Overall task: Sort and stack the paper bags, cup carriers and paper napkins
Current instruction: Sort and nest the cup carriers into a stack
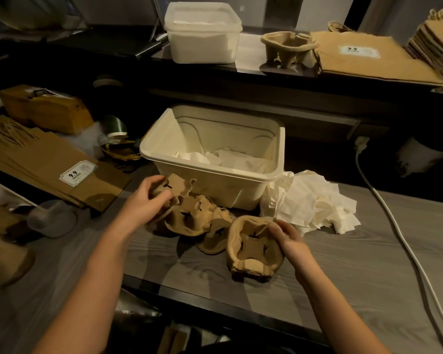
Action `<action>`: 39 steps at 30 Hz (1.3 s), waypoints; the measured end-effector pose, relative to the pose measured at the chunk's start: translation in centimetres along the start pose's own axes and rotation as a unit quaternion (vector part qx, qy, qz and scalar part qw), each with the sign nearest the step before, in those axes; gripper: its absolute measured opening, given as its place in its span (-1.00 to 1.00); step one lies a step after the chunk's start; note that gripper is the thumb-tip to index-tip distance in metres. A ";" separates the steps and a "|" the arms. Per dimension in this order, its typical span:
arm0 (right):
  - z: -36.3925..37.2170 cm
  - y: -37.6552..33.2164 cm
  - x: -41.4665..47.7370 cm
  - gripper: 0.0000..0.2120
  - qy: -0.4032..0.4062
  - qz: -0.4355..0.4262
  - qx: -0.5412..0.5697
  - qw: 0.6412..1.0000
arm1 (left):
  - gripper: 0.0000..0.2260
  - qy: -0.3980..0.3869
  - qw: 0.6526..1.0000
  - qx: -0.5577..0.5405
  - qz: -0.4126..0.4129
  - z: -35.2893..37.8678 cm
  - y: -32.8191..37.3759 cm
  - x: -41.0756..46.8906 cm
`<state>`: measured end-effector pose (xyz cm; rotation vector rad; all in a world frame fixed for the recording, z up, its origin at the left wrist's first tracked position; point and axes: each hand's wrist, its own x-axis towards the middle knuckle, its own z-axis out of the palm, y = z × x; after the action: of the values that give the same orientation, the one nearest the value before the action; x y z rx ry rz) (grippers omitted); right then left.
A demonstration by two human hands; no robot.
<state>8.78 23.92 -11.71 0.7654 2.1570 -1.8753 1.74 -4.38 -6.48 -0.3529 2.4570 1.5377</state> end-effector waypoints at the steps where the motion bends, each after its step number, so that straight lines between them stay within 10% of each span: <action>1: -0.1 0.1 0.2 -0.77 0.033 -0.039 -0.024 0.998 | -0.63 -0.024 0.999 -0.038 -0.001 -0.2 0.7 -0.6; 7: 0.4 -1.7 -1.5 -0.86 0.082 -0.252 -0.104 0.959 | -0.64 -0.242 0.914 -0.324 0.011 2.0 4.6 -5.0; 10: 1.2 -3.2 -3.1 -0.83 -0.051 -0.181 0.011 0.982 | -0.62 -0.284 0.838 -0.466 -0.004 4.5 4.8 -5.7; 13: 1.3 -3.9 -3.9 -0.68 -0.167 -0.061 0.110 0.978 | -0.63 -0.309 0.836 -0.454 0.000 6.5 4.5 -5.6; 22: -1.6 -4.2 -2.8 -0.81 -0.097 -0.085 0.139 0.982 | -0.70 -0.330 0.913 -0.196 0.137 6.9 2.7 -4.1; 27: -3.5 -4.1 -1.5 -0.76 -0.019 -0.142 -0.088 0.986 | -0.83 -0.061 0.987 0.000 0.149 4.2 1.7 -2.3; 32: -3.2 -3.5 -0.5 -0.74 -0.030 -0.134 -0.204 0.969 | -0.46 -0.014 0.944 0.308 0.118 2.6 -0.7 0.5; 39: -1.6 -3.2 0.2 -0.69 -0.037 -0.153 -0.300 0.941 | -0.32 -0.046 0.930 0.348 0.110 5.6 -2.2 1.8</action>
<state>7.40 25.30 -8.72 0.2384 2.6955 -1.1872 1.09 -0.39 -11.27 0.1240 2.8198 0.6212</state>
